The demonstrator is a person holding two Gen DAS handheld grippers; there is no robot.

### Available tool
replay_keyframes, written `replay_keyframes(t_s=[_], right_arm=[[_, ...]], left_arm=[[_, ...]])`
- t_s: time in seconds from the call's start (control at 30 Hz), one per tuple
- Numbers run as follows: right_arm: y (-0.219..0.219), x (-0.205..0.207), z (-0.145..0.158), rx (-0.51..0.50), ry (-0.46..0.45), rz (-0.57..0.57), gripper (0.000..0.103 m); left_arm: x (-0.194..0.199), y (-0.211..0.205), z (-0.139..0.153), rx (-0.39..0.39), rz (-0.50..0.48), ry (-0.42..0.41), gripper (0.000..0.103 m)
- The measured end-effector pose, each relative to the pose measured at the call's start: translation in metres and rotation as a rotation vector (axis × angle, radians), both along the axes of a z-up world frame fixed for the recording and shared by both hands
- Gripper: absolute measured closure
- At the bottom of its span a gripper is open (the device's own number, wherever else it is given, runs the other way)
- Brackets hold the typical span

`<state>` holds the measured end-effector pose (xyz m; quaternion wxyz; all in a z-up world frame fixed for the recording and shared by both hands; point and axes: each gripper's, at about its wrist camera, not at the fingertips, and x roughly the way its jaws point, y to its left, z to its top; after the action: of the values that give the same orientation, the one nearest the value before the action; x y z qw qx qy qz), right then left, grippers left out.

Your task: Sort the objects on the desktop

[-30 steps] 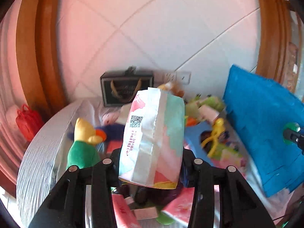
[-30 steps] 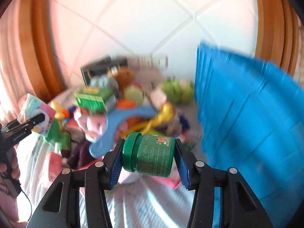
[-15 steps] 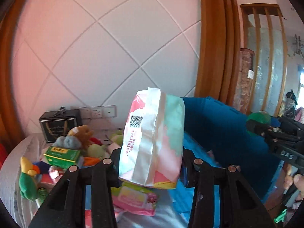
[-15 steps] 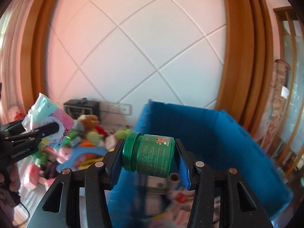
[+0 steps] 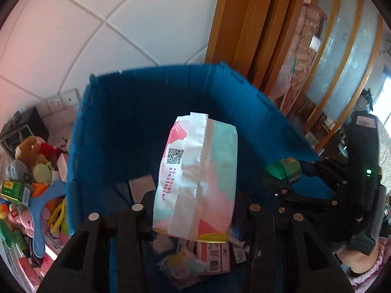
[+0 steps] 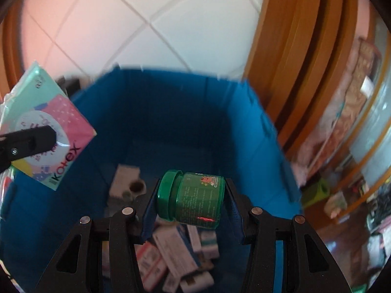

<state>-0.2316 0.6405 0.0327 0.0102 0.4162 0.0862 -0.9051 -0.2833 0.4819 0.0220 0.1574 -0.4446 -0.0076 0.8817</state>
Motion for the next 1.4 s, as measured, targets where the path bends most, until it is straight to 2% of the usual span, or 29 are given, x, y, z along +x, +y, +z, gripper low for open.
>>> replay_keyframes(t_s=[0.07,0.1,0.23,0.33,0.5,0.57,0.67,0.7,0.73,0.9,0.97,1.03,1.1,1.27,1.4], right_arm=[[0.011,-0.01,-0.018,-0.015,-0.117,0.013,0.054],[0.016,-0.014,-0.026,-0.032,-0.167,0.061,0.054],[0.026,-0.018,-0.049,-0.011,-0.312,0.081,0.054],[0.023,-0.019,-0.058,0.003,-0.374,0.103,0.054],[0.015,-0.019,-0.059,0.08,-0.371,0.132,0.054],[0.015,-0.021,-0.057,0.076,-0.365,0.134,0.053],[0.015,-0.022,-0.055,0.081,-0.339,0.139,0.05],[0.015,-0.021,-0.053,0.082,-0.326,0.144,0.043],[0.014,-0.02,-0.051,0.092,-0.311,0.141,0.035],[0.01,-0.008,-0.043,0.111,-0.253,0.185,0.016],[0.01,0.004,-0.037,0.111,-0.217,0.189,0.013],[0.009,0.017,-0.03,0.117,-0.171,0.188,0.004],[0.008,0.032,-0.02,0.11,-0.112,0.188,0.0],[0.003,0.077,0.012,0.065,0.056,0.193,0.0],[0.001,0.107,0.033,-0.014,0.159,0.163,0.0]], left_arm=[[-0.018,0.014,-0.033,-0.043,-0.002,-0.123,0.061],[-0.023,0.018,-0.049,-0.063,-0.002,-0.178,0.061],[-0.03,0.023,-0.083,-0.118,-0.004,-0.308,0.06],[-0.026,0.024,-0.083,-0.151,0.009,-0.289,0.059],[-0.021,0.02,-0.082,-0.165,0.019,-0.286,0.055],[-0.023,0.018,-0.079,-0.169,0.023,-0.275,0.047],[-0.019,0.016,-0.063,-0.174,0.037,-0.223,0.036],[-0.015,0.016,-0.058,-0.173,0.038,-0.21,0.035],[-0.01,0.014,-0.053,-0.173,0.04,-0.195,0.034],[0.016,0.0,-0.029,-0.145,0.05,-0.097,0.034],[0.033,-0.01,-0.016,-0.12,0.058,-0.032,0.034],[0.053,-0.017,-0.005,-0.099,0.063,0.046,0.034],[0.075,-0.025,0.007,-0.07,0.077,0.127,0.034],[0.127,-0.043,0.029,-0.052,0.143,0.337,0.02],[0.15,-0.057,0.036,-0.052,0.204,0.43,0.017]])
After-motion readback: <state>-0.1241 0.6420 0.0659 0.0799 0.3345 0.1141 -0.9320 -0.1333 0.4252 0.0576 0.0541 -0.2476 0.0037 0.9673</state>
